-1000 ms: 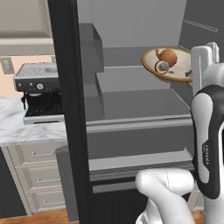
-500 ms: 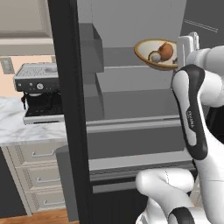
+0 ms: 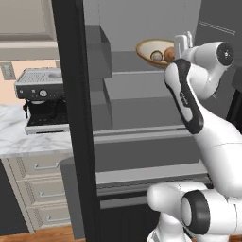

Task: Place the bowl with the onion and mushroom on the top shelf of the fridge. Place the bowl with the chicken drumsticks on the second highest shelf of the fridge.

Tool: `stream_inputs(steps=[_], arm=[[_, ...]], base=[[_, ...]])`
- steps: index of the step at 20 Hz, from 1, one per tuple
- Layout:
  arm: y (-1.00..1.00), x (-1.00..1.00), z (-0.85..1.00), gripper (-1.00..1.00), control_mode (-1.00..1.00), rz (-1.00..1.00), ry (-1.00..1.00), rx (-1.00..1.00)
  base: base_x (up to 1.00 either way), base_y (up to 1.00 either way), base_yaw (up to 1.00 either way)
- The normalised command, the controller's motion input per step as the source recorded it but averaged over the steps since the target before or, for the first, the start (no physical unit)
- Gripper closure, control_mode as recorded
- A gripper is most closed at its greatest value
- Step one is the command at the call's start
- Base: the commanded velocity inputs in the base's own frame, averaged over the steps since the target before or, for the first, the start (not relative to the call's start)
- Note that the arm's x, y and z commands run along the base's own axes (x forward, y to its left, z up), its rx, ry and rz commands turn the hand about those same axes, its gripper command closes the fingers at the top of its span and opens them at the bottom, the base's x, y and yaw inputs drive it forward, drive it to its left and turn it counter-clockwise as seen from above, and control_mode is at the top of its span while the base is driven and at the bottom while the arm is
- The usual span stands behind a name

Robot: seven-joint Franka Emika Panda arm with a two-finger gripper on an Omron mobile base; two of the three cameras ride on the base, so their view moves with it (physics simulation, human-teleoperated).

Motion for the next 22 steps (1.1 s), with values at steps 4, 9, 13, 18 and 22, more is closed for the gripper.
stream_inputs(steps=[4, 9, 13, 18, 22], arm=[[0.00, 1.00, -0.33, 1.00, -1.00, -0.03, 0.09, 0.00], [-0.01, 1.00, -0.16, 1.00, -1.00, -0.03, 0.06, 0.00], [-0.06, 1.00, 0.00, 1.00, -1.00, -0.01, 0.07, 0.03], [-0.05, 1.00, 0.00, 1.00, -1.00, 0.00, 0.05, 0.01], [-0.03, 0.96, -0.01, -1.00, -1.00, 0.00, 0.00, 0.00]], base=[[0.00, 0.00, 0.00], [0.00, 0.00, 0.00], [0.00, 0.00, 0.00], [0.00, 0.00, 0.00], [0.00, 0.00, 0.00]])
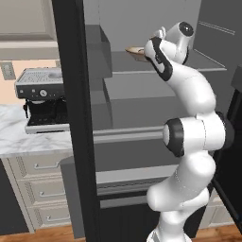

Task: Place the bowl with the onion and mushroom on the top shelf of the fridge. Place the bowl with the chicken drumsticks on the second highest shelf of the fridge.

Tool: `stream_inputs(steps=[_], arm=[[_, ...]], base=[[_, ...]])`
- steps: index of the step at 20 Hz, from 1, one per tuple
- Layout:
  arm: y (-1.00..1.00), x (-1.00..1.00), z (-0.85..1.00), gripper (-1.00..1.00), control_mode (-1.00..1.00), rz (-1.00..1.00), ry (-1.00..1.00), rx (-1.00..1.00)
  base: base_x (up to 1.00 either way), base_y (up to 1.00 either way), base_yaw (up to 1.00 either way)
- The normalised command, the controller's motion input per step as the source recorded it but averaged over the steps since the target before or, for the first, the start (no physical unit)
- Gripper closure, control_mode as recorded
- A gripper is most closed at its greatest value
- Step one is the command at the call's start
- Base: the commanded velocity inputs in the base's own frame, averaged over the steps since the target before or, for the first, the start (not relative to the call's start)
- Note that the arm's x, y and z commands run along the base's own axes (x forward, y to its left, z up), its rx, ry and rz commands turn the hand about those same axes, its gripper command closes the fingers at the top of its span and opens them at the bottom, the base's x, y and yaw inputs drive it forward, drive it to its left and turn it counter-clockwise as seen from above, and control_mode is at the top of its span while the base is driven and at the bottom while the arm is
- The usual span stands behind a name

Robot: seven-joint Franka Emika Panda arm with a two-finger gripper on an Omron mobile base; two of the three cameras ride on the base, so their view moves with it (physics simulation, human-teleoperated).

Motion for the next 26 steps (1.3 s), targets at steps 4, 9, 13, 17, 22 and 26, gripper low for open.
stream_inputs(steps=[4, 9, 13, 17, 22, 26], arm=[[0.00, 0.22, 0.00, -1.00, -1.00, 0.00, 0.00, 0.00], [0.16, -0.92, -0.44, -1.00, -1.00, 0.00, -0.22, -0.07], [0.38, -1.00, -0.74, -1.00, -1.00, 0.00, -0.50, -0.13], [0.36, -1.00, -0.50, -1.00, -1.00, 0.00, -0.49, -0.06], [0.26, -1.00, 0.10, -1.00, -1.00, 0.00, -0.21, 0.00], [0.09, -1.00, 0.01, -1.00, -1.00, 0.02, 0.07, -0.03]], base=[[0.00, 0.00, 0.00], [0.00, 0.00, 0.00], [0.00, 0.00, 0.00], [0.00, 0.00, 0.00], [0.00, 0.00, 0.00], [0.00, 0.00, 0.00]])
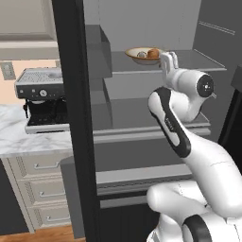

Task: Place the bowl with the onion and mushroom on the top shelf of the fridge. Place the bowl with the chicken drumsticks on the second highest shelf of the fridge.

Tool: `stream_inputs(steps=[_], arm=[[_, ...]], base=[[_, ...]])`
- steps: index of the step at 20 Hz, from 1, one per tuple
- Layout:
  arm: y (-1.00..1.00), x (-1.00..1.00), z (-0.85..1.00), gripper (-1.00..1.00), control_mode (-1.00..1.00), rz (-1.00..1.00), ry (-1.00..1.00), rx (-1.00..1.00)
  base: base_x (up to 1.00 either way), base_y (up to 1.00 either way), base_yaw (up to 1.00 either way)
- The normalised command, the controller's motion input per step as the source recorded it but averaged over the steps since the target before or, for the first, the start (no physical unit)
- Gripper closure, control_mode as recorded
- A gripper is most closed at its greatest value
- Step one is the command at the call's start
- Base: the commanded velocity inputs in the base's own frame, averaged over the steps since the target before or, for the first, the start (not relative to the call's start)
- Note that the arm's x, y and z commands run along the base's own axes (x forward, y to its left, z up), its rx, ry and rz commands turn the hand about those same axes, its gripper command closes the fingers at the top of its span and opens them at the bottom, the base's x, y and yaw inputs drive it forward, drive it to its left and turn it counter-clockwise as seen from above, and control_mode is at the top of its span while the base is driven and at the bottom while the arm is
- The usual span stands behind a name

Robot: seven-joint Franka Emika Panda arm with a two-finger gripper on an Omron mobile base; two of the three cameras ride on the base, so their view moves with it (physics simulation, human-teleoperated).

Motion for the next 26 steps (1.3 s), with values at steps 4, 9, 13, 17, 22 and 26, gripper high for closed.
stream_inputs(steps=[4, 9, 13, 17, 22, 26], arm=[[0.09, -1.00, -0.76, -1.00, -1.00, 0.14, 0.49, -0.20], [0.00, -1.00, -0.35, -1.00, -1.00, 0.19, 0.70, -0.24], [0.00, -0.62, -0.06, -1.00, -1.00, 0.14, 0.63, -0.23], [0.00, -0.32, 0.00, -1.00, -1.00, 0.00, 0.00, 0.00], [0.00, 0.00, 0.00, -1.00, 1.00, 0.00, 0.00, 0.00], [0.00, 0.00, 0.00, -1.00, 1.00, 0.00, 0.00, 0.00]], base=[[0.00, 0.00, 0.00], [0.00, 0.00, 0.00], [0.00, 0.00, 0.00], [0.00, 0.00, 0.00], [-1.00, 0.20, 0.23], [-1.00, 0.85, 0.51]])
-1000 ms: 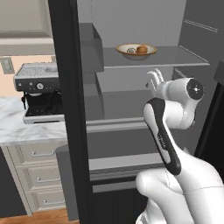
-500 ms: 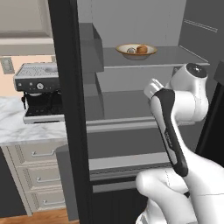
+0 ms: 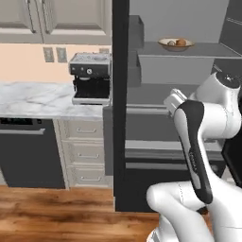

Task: Place the bowl with the onion and mushroom on the top shelf of the fridge. Place the bowl with the chicken drumsticks on the second highest shelf of the fridge.

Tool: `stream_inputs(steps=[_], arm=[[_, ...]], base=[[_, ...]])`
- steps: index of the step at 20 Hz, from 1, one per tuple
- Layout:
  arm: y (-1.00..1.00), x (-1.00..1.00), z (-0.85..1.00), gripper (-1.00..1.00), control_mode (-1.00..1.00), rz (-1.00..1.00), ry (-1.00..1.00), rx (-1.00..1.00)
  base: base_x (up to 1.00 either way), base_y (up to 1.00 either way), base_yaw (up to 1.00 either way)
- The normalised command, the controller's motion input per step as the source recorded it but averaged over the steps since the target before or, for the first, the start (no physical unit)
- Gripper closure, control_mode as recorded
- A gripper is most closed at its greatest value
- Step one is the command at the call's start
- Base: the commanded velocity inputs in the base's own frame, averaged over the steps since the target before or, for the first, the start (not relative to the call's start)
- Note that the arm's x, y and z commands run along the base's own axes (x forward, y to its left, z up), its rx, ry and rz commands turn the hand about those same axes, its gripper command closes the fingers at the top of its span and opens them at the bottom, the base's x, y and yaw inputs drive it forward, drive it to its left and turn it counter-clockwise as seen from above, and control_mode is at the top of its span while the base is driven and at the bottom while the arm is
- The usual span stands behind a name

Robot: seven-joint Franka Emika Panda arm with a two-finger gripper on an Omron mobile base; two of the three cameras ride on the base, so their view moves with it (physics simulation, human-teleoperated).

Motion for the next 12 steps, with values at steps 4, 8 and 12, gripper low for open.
stream_inputs(steps=[4, 8, 12], arm=[[0.00, 0.00, 0.00, -1.00, 1.00, 0.00, 0.00, 0.00], [0.00, 0.00, 0.00, -1.00, 1.00, 0.00, 0.00, 0.00], [0.00, 0.00, 0.00, -1.00, 1.00, 0.00, 0.00, 0.00]], base=[[-0.78, 1.00, 0.51], [0.11, 1.00, 0.32], [1.00, 0.95, 0.01]])
